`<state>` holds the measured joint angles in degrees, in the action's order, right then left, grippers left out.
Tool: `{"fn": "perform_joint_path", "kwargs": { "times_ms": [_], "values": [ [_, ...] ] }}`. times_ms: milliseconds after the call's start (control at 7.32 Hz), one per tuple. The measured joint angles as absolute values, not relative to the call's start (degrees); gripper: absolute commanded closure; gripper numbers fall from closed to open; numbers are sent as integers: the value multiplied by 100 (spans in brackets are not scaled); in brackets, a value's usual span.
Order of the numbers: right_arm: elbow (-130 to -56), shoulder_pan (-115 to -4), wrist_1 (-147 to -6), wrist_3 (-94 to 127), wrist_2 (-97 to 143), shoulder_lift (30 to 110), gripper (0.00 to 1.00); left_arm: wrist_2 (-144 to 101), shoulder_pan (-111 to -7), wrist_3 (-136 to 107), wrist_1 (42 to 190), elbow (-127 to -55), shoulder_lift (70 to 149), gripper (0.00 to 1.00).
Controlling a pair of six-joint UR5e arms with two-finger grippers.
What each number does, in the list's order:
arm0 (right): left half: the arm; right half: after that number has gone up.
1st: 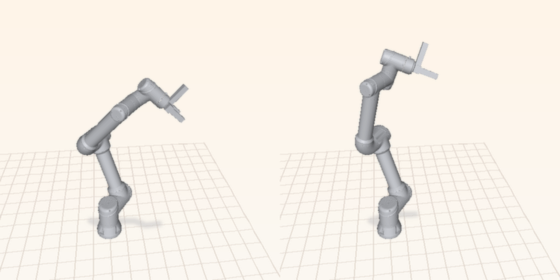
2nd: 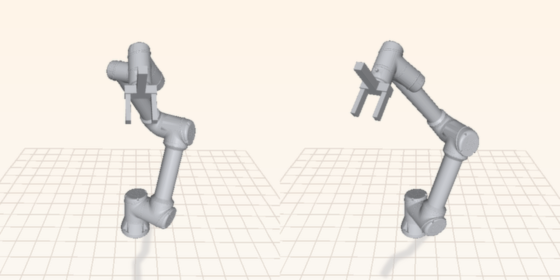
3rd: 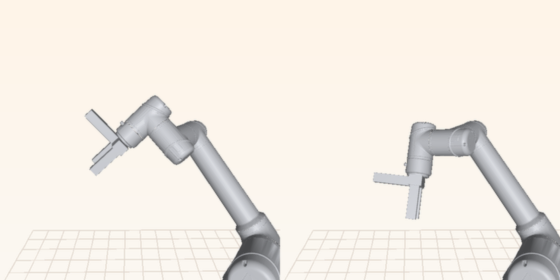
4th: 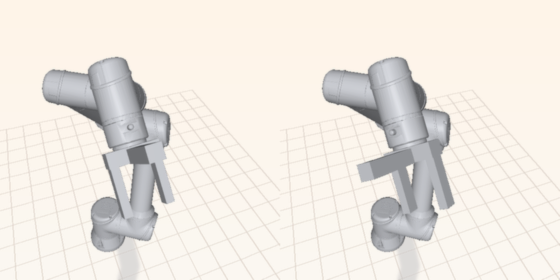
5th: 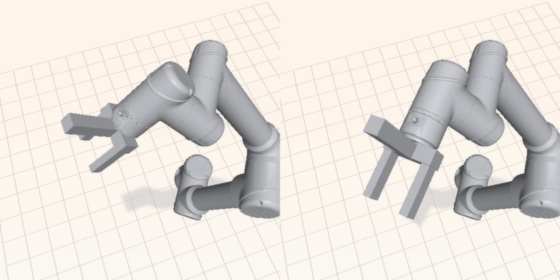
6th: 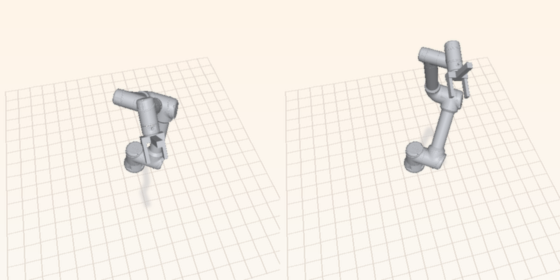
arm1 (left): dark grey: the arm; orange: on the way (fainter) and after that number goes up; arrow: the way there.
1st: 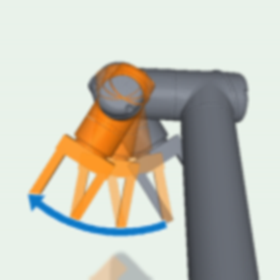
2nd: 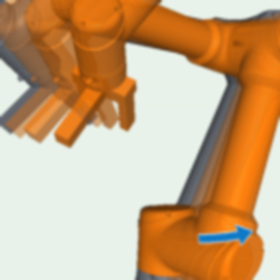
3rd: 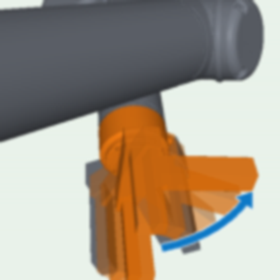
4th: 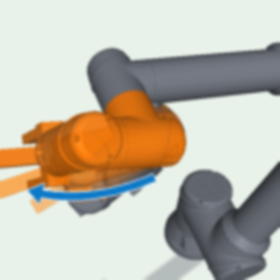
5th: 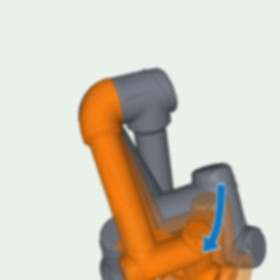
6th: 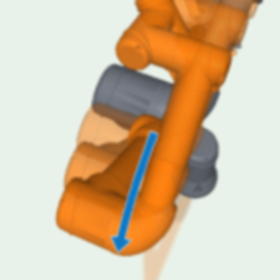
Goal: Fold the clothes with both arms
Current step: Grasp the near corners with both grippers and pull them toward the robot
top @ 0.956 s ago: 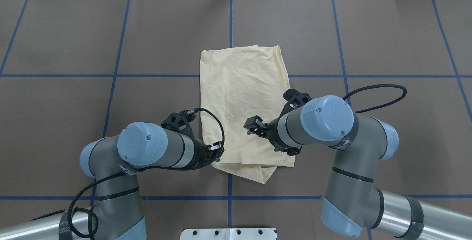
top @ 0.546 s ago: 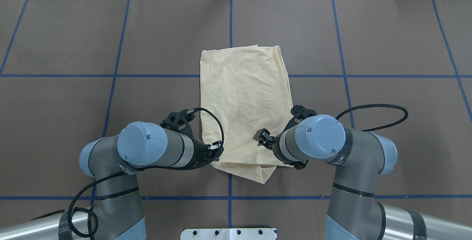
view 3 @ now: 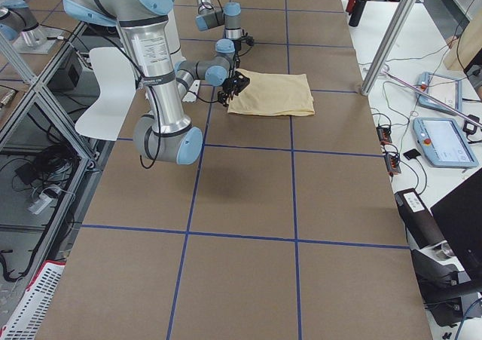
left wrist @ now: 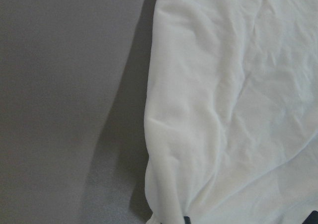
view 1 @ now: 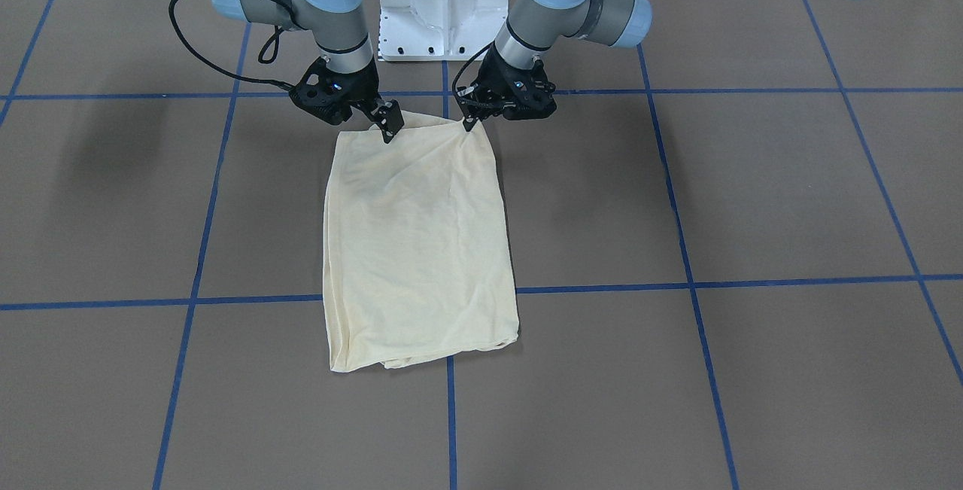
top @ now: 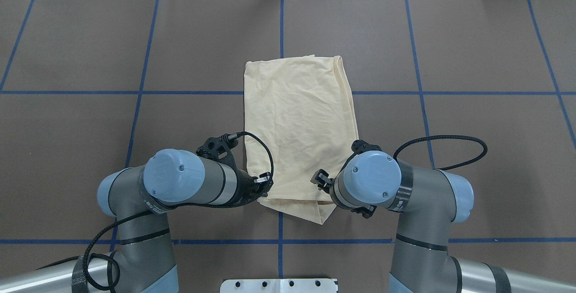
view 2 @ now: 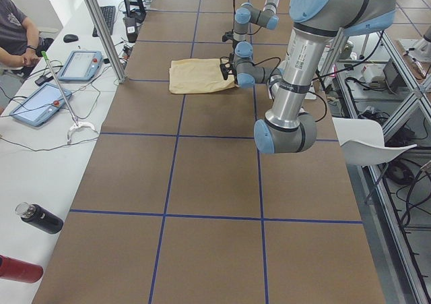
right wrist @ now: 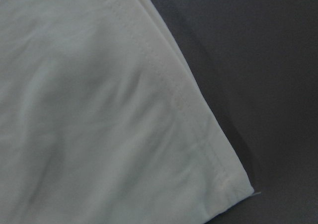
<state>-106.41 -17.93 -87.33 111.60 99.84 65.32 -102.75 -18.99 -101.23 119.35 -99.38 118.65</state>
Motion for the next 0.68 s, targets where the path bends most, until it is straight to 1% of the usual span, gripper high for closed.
{"fn": "perform_joint_path", "kwargs": {
  "times_ms": [683],
  "values": [
    [-10348, -1758, -8908, 11137, 9971, 6197, 0, -10274, -1906, -10125, 11935, -9937, 11868, 100]
  ]
}}
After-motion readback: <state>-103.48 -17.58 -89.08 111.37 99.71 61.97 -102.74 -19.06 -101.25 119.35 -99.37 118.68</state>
